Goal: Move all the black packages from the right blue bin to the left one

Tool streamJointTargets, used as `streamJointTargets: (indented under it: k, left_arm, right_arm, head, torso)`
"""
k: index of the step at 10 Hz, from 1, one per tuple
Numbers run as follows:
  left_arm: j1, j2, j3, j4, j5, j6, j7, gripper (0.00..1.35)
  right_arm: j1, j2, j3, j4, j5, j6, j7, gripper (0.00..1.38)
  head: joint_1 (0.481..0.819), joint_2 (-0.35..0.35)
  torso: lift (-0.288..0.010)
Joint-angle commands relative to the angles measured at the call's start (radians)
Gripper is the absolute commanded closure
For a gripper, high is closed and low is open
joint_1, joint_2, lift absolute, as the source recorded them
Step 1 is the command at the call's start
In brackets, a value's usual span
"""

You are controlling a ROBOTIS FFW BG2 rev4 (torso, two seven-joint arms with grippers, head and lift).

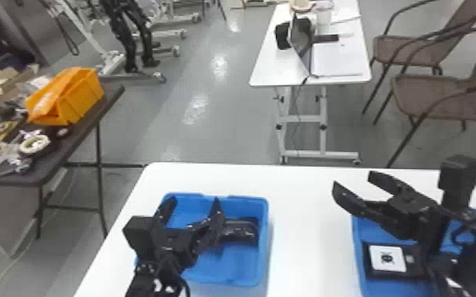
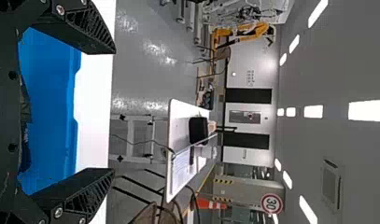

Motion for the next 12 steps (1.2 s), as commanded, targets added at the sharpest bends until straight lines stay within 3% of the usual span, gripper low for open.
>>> streamJointTargets:
  k: [1,3,7,10,12]
  left_arm:
    - [-0.013,-0.008,-0.003,-0.059,0.016,0.039,0.0,0.13]
    - [-0.026,-0.008,0.005,-0.151,0.023,0.097,0.0,0.13]
    - [-0.026,-0.006,0.014,-0.2,0.025,0.12,0.0,0.13]
    - [-0.023,-0.008,0.017,-0.208,0.026,0.123,-0.002,0.13]
    - [-0.024,-0.008,0.017,-0.208,0.03,0.131,-0.003,0.13]
  right_arm:
    - [0.034,0.022,-0.037,-0.041,0.045,0.015,-0.024,0.13]
    - [0.105,0.053,-0.088,-0.124,0.086,0.041,-0.084,0.13]
    - [0.241,0.053,-0.161,-0.236,0.12,0.163,-0.104,0.13]
    - [0.298,0.053,-0.2,-0.225,0.16,0.172,-0.124,0.13]
    - [0.28,0.04,-0.241,-0.145,0.198,0.15,-0.066,0.13]
  head:
    - [0.695,0.245]
    - [0.695,0.215]
    - [0.695,0.169]
    - [0.695,0.131]
    - [0.695,0.112]
  torso:
    - [-0.039]
    - [-0.039]
    - [-0.039]
    - [-0.039]
    - [-0.039]
